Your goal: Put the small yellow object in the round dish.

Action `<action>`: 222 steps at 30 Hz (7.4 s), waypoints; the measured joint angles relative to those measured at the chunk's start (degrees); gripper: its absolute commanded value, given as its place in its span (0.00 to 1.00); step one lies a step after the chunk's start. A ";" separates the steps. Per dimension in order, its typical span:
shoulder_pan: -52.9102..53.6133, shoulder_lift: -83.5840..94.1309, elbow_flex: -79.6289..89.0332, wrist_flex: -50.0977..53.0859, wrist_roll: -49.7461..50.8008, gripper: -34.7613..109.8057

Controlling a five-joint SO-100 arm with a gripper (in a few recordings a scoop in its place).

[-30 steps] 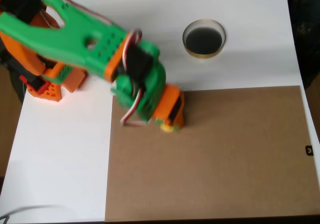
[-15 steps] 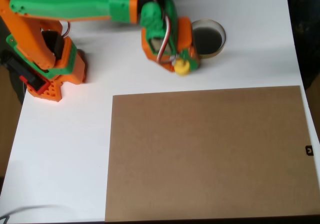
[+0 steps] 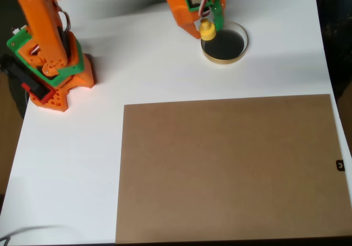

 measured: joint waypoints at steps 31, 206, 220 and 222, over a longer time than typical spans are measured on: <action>0.79 -7.56 -5.89 -4.83 2.81 0.35; 102.92 109.16 86.31 -20.48 6.86 0.26; 102.92 109.16 86.31 -20.48 6.86 0.26; 102.92 109.16 86.31 -20.48 6.86 0.26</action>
